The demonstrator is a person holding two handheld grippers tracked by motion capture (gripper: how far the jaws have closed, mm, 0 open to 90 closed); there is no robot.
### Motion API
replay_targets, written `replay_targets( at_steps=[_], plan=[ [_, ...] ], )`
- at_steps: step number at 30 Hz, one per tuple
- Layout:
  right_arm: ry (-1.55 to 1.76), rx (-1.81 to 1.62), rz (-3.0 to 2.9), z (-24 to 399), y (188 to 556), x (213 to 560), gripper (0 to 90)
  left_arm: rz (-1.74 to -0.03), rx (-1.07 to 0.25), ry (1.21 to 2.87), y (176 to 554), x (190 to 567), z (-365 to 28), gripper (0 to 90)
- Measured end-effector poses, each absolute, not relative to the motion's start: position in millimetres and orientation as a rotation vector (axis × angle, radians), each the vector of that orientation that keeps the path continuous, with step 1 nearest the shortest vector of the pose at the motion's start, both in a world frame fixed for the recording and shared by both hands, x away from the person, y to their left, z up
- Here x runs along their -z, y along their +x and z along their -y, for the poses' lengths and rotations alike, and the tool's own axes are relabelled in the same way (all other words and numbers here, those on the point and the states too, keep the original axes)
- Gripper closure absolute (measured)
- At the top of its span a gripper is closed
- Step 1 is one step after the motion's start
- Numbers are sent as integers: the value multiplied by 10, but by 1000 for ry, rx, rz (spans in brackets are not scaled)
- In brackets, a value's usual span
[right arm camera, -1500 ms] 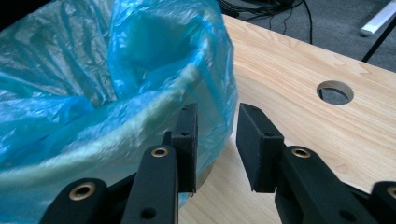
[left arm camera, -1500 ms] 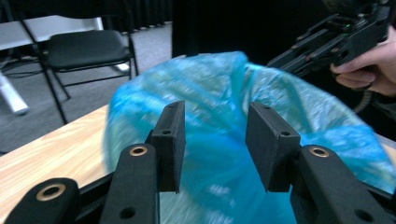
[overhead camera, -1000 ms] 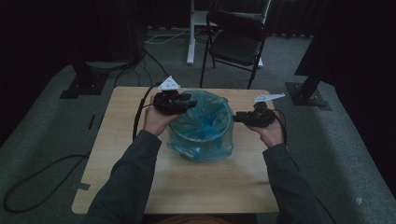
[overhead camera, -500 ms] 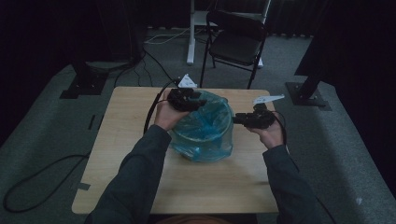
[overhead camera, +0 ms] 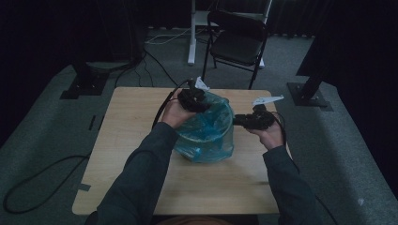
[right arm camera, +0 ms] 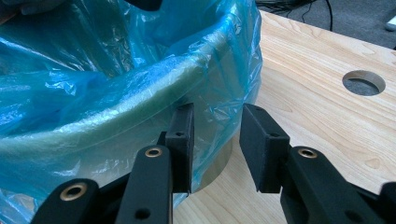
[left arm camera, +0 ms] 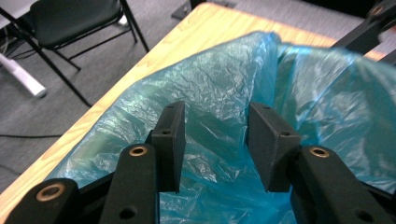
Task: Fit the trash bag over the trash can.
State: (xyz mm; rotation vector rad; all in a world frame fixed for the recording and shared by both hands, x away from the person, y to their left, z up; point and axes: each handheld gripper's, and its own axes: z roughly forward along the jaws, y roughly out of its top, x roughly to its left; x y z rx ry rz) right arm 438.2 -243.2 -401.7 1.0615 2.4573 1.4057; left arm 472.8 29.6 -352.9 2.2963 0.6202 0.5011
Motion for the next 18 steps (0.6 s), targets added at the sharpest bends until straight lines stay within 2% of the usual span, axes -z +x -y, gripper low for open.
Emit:
replay_targets(
  at_steps=[18],
  plan=[
    [1054, -1406, -2464, 2434, 4369, 4007, 644, -601, -551, 2582, 4789, 3717, -51, 565]
  ],
)
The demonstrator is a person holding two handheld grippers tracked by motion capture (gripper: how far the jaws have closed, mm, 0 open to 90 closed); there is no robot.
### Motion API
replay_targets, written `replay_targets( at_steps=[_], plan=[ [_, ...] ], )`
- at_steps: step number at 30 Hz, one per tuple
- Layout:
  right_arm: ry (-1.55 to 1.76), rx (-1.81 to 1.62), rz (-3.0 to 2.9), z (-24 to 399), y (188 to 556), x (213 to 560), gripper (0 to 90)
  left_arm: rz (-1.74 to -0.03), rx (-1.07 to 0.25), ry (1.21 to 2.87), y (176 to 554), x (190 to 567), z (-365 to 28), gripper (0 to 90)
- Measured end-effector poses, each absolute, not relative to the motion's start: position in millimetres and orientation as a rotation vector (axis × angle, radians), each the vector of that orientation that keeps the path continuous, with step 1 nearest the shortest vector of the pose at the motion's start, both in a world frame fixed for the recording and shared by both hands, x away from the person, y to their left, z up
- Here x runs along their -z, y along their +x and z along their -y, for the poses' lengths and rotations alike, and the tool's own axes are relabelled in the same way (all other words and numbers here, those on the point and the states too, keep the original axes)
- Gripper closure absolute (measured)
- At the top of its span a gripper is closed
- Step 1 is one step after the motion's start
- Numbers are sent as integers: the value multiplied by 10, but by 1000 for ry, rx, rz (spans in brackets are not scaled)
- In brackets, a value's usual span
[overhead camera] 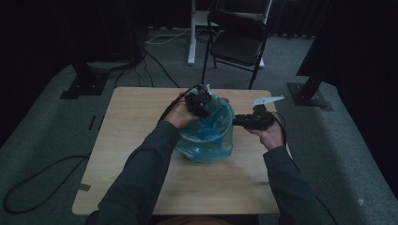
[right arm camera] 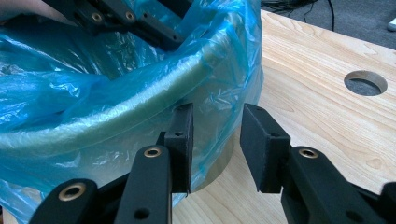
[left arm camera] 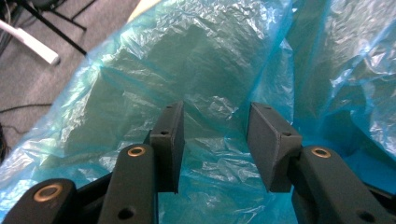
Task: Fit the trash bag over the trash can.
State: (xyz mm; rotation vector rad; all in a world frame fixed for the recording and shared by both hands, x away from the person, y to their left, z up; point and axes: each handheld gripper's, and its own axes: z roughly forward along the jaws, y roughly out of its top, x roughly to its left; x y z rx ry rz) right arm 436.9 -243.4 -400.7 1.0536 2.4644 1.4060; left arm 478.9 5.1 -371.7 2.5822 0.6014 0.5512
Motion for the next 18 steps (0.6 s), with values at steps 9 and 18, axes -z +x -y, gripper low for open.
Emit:
replay_targets(
  at_steps=[9, 18],
  plan=[
    [1048, -1406, -2464, 2438, 4365, 3998, 641, -582, -541, 2687, 4799, 3788, 15, 562],
    [1044, -1406, -2472, 2432, 4361, 4006, 636, -570, -543, 2708, 4794, 3807, 31, 556]
  ],
)
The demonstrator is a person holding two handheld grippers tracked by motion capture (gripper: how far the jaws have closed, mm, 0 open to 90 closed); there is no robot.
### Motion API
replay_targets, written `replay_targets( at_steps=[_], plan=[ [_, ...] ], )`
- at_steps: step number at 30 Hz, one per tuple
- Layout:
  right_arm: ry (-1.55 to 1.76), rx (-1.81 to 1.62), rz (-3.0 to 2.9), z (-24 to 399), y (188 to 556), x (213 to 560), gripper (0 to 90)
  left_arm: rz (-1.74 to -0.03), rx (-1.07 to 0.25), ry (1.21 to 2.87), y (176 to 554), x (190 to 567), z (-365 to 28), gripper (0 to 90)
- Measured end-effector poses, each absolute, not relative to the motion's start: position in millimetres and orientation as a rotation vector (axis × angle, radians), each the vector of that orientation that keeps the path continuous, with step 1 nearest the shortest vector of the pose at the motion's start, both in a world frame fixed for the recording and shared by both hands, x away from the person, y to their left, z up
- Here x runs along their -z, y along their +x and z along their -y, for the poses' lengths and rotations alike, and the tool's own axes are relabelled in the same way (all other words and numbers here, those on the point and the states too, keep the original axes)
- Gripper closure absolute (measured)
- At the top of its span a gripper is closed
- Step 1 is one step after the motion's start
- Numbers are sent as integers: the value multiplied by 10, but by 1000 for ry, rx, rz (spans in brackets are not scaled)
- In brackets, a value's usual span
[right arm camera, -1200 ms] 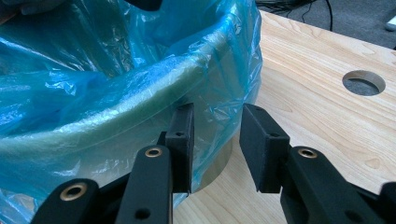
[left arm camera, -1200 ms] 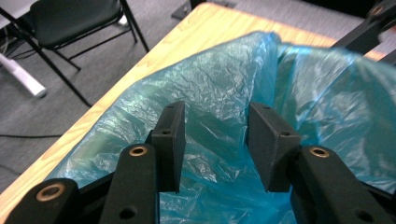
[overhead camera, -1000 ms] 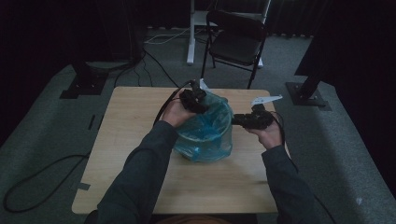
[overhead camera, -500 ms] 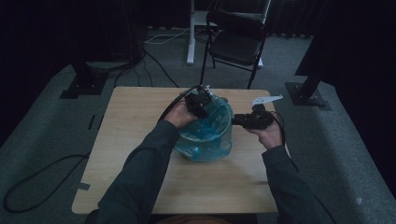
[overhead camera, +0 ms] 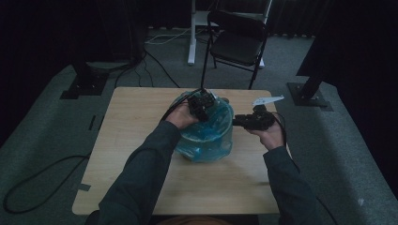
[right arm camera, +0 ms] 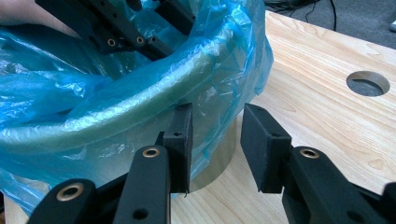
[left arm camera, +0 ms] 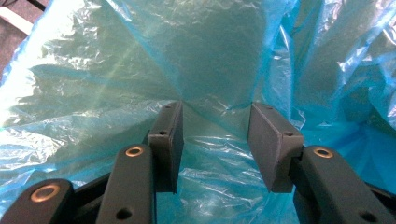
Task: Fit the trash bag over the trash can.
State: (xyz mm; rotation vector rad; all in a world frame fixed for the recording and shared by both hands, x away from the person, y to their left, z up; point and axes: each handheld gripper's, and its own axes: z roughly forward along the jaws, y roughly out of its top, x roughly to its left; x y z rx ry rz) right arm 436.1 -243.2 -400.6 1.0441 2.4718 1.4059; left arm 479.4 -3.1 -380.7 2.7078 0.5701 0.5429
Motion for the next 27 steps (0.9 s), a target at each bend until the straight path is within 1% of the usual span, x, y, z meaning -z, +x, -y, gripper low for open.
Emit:
replay_targets(
  at_steps=[8, 13, 15, 17, 18, 20, 22, 24, 26, 27],
  plan=[
    [1044, -1409, -2474, 2434, 4356, 4014, 630, -572, -533, 2732, 4800, 3823, 39, 551],
    [1046, -1409, -2474, 2442, 4353, 4015, 627, -570, -538, 2710, 4788, 3802, 26, 549],
    [1043, -1412, -2471, 2451, 4351, 4015, 622, -571, -542, 2659, 4775, 3759, -8, 548],
    [1043, -1413, -2471, 2455, 4351, 4014, 622, -571, -542, 2659, 4775, 3759, -8, 549],
    [1047, -1413, -2469, 2464, 4350, 4015, 620, -578, -544, 2573, 4738, 3680, -65, 549],
    [1047, -1413, -2468, 2470, 4350, 4017, 620, -577, -544, 2548, 4722, 3654, -82, 548],
    [1046, -1413, -2467, 2482, 4349, 4022, 617, -573, -532, 2456, 4680, 3567, -161, 546],
    [1047, -1413, -2467, 2484, 4346, 4023, 617, -573, -532, 2456, 4680, 3567, -161, 546],
    [1049, -1414, -2464, 2494, 4342, 4026, 615, -596, -526, 2319, 4613, 3435, -339, 546],
    [1049, -1414, -2464, 2494, 4342, 4026, 615, -596, -526, 2319, 4613, 3435, -339, 546]
  ],
)
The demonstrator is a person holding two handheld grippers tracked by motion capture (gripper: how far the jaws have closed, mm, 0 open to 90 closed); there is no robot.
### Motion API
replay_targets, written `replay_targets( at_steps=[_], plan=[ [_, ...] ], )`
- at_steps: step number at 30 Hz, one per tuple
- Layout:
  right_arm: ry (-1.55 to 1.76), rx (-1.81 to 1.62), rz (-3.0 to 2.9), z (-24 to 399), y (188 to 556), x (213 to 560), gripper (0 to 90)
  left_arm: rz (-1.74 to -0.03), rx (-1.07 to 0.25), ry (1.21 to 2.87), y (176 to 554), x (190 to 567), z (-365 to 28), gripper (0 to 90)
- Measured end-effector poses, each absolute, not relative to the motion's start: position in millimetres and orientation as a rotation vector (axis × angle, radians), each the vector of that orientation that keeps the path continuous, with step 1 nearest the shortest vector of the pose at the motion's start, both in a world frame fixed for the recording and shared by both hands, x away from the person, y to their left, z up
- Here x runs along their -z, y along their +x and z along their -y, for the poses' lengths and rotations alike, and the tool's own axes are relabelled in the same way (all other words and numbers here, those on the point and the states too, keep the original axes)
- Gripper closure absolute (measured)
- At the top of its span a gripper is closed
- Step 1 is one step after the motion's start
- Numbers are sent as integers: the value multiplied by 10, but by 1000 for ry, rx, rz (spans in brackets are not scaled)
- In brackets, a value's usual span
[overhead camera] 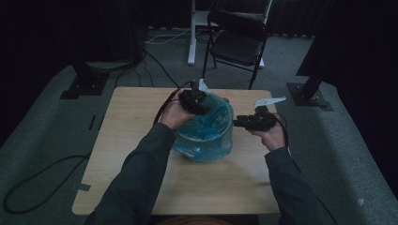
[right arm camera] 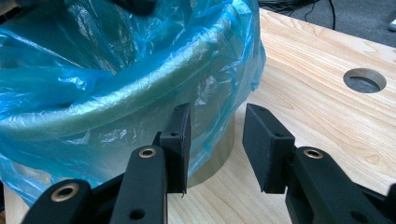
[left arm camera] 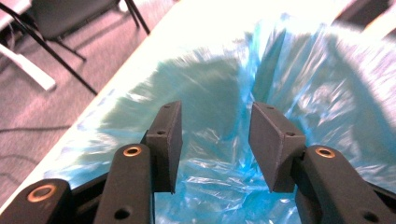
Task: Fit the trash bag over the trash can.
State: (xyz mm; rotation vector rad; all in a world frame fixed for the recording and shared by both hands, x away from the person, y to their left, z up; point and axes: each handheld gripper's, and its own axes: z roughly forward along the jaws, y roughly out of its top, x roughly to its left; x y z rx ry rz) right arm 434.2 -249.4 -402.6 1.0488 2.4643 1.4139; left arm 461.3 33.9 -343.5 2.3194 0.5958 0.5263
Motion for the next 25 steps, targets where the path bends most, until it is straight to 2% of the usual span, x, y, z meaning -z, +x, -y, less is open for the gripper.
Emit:
replay_targets(
  at_steps=[3, 12, 25],
  plan=[
    [1053, -1413, -2460, 2515, 4337, 4030, 614, -637, -553, 2195, 4534, 3356, -549, 543],
    [1057, -1406, -2466, 2525, 4333, 4061, 609, -720, -595, 1981, 4336, 3339, -1011, 528],
    [1074, -1368, -2460, 2633, 4306, 4134, 591, -828, -645, 1847, 4137, 3520, -1502, 508]
  ],
)
